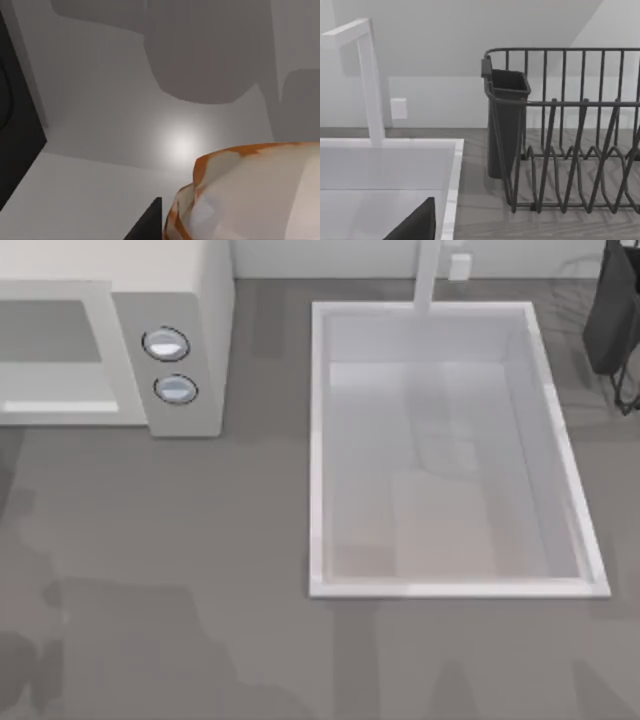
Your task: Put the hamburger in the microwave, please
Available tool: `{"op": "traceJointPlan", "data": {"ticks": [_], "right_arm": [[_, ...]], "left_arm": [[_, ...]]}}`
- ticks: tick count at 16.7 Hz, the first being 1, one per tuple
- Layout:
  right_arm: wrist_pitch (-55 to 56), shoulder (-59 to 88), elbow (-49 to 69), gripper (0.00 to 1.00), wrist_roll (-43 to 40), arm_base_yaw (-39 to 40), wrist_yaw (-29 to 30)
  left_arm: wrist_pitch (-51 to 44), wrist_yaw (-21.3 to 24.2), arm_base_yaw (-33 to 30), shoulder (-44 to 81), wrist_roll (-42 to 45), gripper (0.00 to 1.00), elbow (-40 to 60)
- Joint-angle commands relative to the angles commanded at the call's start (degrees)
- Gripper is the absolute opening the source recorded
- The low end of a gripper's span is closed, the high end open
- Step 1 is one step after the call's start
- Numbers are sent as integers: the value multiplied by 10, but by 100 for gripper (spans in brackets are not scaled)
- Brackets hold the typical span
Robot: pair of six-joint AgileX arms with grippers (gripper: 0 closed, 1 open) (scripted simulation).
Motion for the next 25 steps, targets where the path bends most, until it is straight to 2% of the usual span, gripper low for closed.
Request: {"op": "traceJointPlan", "data": {"ticks": [8, 12, 17, 25], "right_arm": [[0, 0, 0, 100, 0, 0, 0], [0, 0, 0, 100, 0, 0, 0], [0, 0, 0, 100, 0, 0, 0], [0, 0, 0, 100, 0, 0, 0]], "left_arm": [[-12, 0, 0, -9, -2, 0, 10], [68, 3, -12, 11, -18, 0, 1], [299, 16, -37, 69, -59, 0, -30], [822, 63, -70, 199, -161, 0, -109]]}}
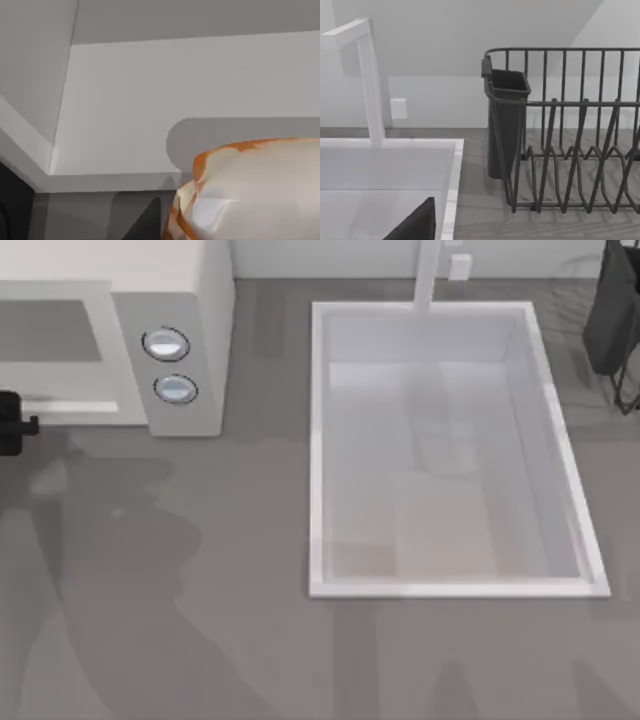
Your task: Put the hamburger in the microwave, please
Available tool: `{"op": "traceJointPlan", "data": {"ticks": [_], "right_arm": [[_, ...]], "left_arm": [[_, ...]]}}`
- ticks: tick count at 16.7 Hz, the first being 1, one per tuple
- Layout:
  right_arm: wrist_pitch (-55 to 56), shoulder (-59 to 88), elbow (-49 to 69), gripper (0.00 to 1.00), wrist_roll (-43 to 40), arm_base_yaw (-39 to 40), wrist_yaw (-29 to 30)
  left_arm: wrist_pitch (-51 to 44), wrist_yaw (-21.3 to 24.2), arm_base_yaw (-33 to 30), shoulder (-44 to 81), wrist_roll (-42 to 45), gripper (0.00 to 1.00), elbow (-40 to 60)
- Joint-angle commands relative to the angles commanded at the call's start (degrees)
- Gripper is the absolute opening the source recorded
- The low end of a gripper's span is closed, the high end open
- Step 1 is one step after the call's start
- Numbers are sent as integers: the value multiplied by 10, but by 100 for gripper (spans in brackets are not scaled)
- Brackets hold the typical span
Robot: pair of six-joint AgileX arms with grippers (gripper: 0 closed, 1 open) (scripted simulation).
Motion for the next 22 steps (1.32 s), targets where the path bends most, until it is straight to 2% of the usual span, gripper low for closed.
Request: {"op": "traceJointPlan", "data": {"ticks": [4, 8, 16, 22], "right_arm": [[0, 0, 0, 100, 0, 0, 0], [0, 0, 0, 100, 0, 0, 0], [0, 0, 0, 100, 0, 0, 0], [0, 0, 0, 100, 0, 0, 0]], "left_arm": [[201, 24, -8, 59, -44, 0, -36], [309, 40, -11, 94, -70, 0, -54], [325, 40, -8, 99, -72, 0, -50], [305, 21, -17, 137, -82, 0, 37]]}}
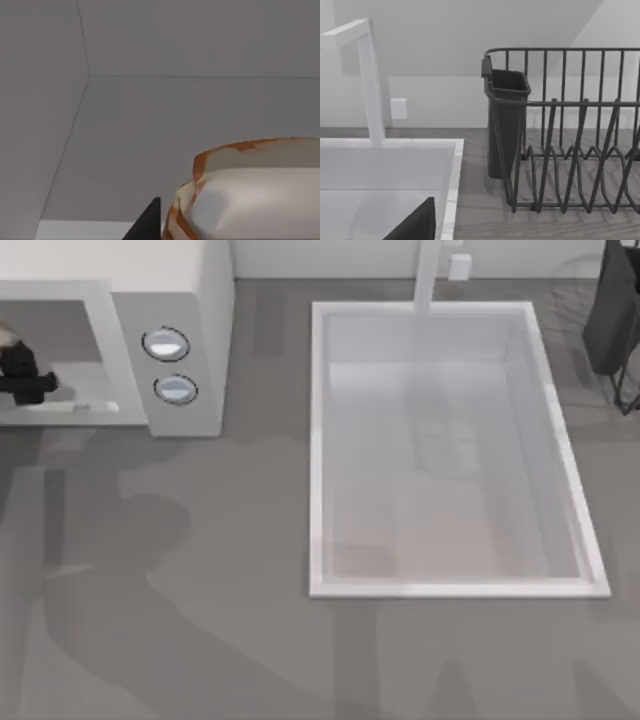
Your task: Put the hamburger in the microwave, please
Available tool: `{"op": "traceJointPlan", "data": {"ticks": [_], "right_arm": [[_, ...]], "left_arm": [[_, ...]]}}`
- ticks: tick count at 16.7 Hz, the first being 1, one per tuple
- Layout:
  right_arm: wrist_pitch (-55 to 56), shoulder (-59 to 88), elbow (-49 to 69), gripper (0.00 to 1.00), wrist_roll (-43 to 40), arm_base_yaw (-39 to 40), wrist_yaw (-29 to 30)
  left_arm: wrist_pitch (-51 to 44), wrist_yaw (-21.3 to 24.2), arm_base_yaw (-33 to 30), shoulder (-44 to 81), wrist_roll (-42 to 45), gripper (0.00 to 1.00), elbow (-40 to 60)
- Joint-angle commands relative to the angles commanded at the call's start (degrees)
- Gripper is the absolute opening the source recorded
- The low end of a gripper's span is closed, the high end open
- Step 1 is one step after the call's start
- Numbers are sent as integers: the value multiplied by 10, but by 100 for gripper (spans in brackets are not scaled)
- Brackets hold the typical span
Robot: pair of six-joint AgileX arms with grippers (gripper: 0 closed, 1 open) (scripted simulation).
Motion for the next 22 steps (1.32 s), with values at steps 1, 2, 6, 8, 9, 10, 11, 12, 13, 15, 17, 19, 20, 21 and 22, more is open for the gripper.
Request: {"op": "traceJointPlan", "data": {"ticks": [1, 2, 6, 8, 9, 10, 11, 12, 13, 15, 17, 19, 20, 21, 22], "right_arm": [[0, 0, 0, 100, 0, 0, 0], [0, 0, 0, 100, 0, 0, 0], [0, 0, 0, 100, 0, 0, 0], [0, 0, 0, 100, 0, 0, 0], [0, 0, 0, 100, 0, 0, 0], [0, 0, 0, 100, 0, 0, 0], [0, 0, 0, 100, 0, 0, 0], [0, 0, 0, 100, 0, 0, 0], [0, 0, 0, 100, 0, 0, 0], [0, 0, 0, 100, 0, 0, 0], [0, 0, 0, 100, 0, 0, 0], [0, 0, 0, 100, 0, 0, 0], [0, 0, 0, 100, 0, 0, 0], [0, 0, 0, 100, 0, 0, 0], [0, 0, 0, 100, 0, 0, 0]], "left_arm": [[-11, -4, -3, 12, -4, 0, 20], [-24, -8, -6, 25, -8, 0, 41], [-84, -14, -17, 82, -26, 0, 134], [-109, -14, -23, 107, -30, 0, 184], [-120, -13, -25, 120, -31, 0, 208], [-129, -12, -26, 132, -30, 0, 231], [-136, -12, -28, 144, -28, 0, 253], [-142, -11, -29, 155, -25, 0, 274], [-145, -11, -30, 166, -21, 0, 294], [-147, -11, -32, 185, -13, 0, 321], [-151, -11, -32, 202, -8, 0, 327], [-152, -11, -32, 205, -7, 0, 325], [-152, -11, -32, 205, -7, 0, 325], [-152, -11, -32, 205, -7, 0, 325], [-152, -11, -32, 205, -7, 0, 325]]}}
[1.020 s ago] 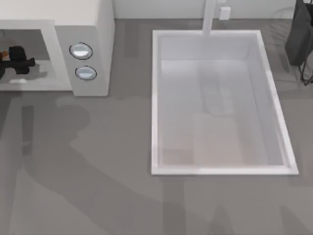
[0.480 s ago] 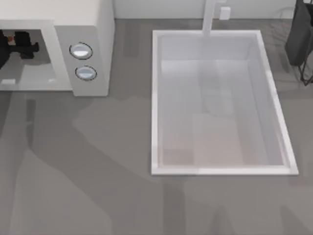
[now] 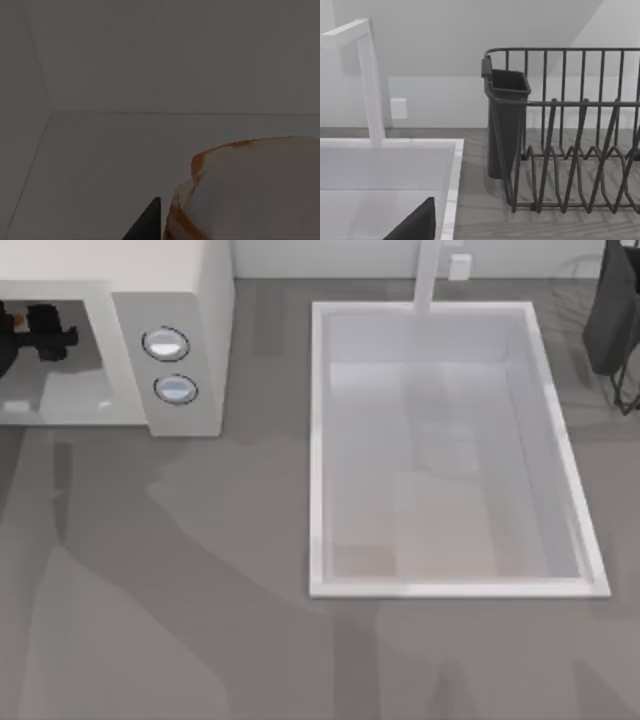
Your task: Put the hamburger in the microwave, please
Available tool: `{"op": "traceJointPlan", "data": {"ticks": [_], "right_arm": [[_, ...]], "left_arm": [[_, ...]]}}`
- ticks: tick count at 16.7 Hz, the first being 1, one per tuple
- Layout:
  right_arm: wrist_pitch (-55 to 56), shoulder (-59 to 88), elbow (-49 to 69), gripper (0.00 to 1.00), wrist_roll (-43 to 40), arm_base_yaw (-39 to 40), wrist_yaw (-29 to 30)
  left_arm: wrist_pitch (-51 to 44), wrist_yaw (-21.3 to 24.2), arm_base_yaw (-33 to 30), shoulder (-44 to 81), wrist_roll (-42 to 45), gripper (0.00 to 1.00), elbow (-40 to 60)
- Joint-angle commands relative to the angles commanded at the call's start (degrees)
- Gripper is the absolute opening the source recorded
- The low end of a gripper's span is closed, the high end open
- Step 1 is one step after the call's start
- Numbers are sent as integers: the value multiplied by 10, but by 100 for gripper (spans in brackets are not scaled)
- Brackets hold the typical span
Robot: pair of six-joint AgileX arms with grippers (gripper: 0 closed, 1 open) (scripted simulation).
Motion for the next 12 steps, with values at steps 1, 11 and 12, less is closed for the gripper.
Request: {"op": "traceJointPlan", "data": {"ticks": [1, 11, 12], "right_arm": [[0, 0, 0, 100, 0, 0, 0], [0, 0, 0, 100, 0, 0, 0], [0, 0, 0, 100, 0, 0, 0]], "left_arm": [[0, 0, 0, 0, 0, 8, 0], [0, 0, 0, 0, 0, 83, 0], [0, 0, 0, 0, 0, 90, 0]]}}
